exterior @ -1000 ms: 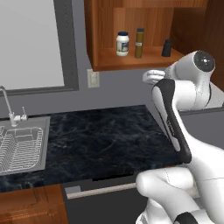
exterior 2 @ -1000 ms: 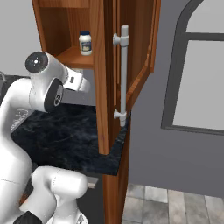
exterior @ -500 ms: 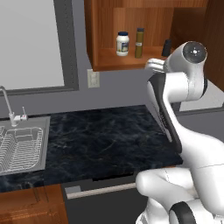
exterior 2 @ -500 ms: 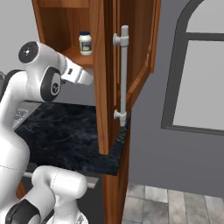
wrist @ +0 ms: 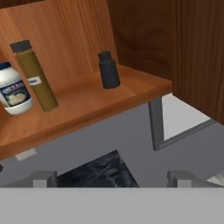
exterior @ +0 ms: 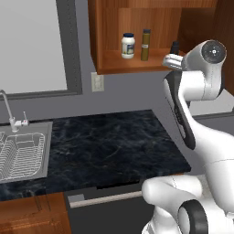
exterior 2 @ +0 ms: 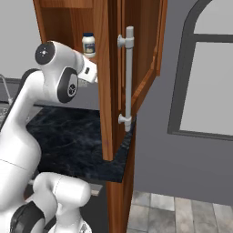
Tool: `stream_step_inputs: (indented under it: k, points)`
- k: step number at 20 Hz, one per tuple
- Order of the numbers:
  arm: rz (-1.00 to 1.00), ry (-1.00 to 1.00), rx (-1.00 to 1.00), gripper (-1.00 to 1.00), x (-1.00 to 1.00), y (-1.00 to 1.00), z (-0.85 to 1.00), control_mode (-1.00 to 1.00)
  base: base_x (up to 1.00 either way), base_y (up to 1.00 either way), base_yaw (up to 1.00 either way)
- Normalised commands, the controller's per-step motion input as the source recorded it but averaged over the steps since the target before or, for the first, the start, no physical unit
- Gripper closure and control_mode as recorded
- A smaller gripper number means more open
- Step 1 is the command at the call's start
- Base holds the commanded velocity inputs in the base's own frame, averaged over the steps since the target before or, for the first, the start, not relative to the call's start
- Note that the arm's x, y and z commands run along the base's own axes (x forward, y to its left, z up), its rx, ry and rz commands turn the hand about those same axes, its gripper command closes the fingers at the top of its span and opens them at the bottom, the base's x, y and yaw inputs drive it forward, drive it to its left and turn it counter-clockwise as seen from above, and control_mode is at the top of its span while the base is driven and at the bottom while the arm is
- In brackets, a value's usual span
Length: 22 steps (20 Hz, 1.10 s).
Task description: Collect the turmeric, mayonnaise, and shaker from the cabinet and place them next to the stove.
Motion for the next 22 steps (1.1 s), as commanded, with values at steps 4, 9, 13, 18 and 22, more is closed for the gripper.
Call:
stream_step_inputs:
  k: [4,9,13,18,22]
  points:
    - [-0.01,-0.08,-0.04,-1.00,0.26,-0.33,-0.01,-1.00,0.00,0.00,0.00]
    - [0.00,0.03,-0.07,-1.00,0.34,-0.07,-0.03,-1.00,0.00,0.00,0.00]
    - [0.00,-0.01,-0.08,-1.00,0.11,0.00,0.08,-1.00,0.00,0.00,0.00]
    - [0.00,-0.07,-0.08,-1.00,0.00,0.00,0.12,-1.00,0.00,0.00,0.00]
    - [0.00,-0.09,-0.04,-1.00,0.00,0.00,0.05,-1.00,0.00,0.00,0.00]
